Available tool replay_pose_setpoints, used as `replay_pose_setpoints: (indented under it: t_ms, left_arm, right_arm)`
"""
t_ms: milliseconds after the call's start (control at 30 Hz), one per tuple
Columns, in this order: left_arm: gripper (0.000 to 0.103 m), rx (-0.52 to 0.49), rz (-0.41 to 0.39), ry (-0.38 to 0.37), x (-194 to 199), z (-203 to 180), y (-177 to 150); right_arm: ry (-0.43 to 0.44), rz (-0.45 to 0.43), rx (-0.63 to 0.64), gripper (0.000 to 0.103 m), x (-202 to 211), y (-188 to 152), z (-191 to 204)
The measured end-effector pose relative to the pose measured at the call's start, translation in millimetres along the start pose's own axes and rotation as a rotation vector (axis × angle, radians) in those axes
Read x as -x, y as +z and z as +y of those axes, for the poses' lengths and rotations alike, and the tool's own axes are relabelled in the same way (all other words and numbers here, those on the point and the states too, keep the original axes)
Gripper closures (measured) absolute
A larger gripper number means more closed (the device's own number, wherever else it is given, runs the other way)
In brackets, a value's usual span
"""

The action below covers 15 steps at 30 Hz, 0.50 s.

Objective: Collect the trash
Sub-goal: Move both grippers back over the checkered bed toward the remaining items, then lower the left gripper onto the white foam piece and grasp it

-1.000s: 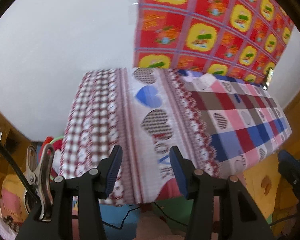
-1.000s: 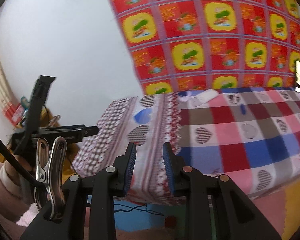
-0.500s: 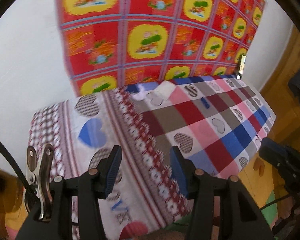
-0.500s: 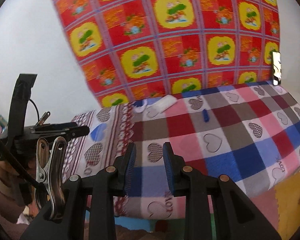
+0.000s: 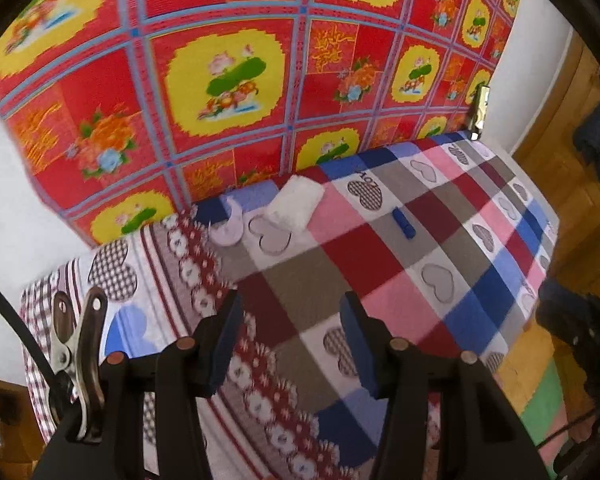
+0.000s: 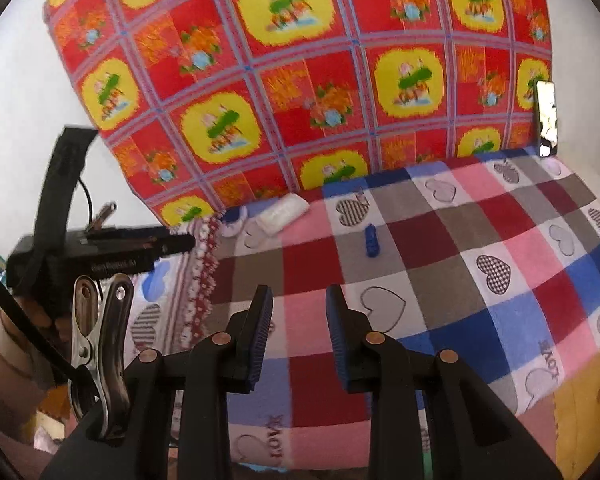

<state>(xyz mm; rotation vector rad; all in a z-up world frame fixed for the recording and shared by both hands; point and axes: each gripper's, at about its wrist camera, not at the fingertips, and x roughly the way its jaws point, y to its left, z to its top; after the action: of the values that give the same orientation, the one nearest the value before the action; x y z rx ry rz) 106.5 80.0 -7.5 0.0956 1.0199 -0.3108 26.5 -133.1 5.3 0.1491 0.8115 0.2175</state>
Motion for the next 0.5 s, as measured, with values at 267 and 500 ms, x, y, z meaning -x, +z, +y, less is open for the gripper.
replay_pose_setpoints:
  t_ms: [267,500]
  left_arm:
    - [0.050,-0.077,0.014,-0.018,-44,-21,38]
    - [0.049,-0.080,0.054,-0.019,-100,-25,65]
  right_arm:
    - [0.077,0.063,-0.033,0.074,-34,6,-40]
    - [0.077,0.126,-0.014,0.074,-59,12,-66]
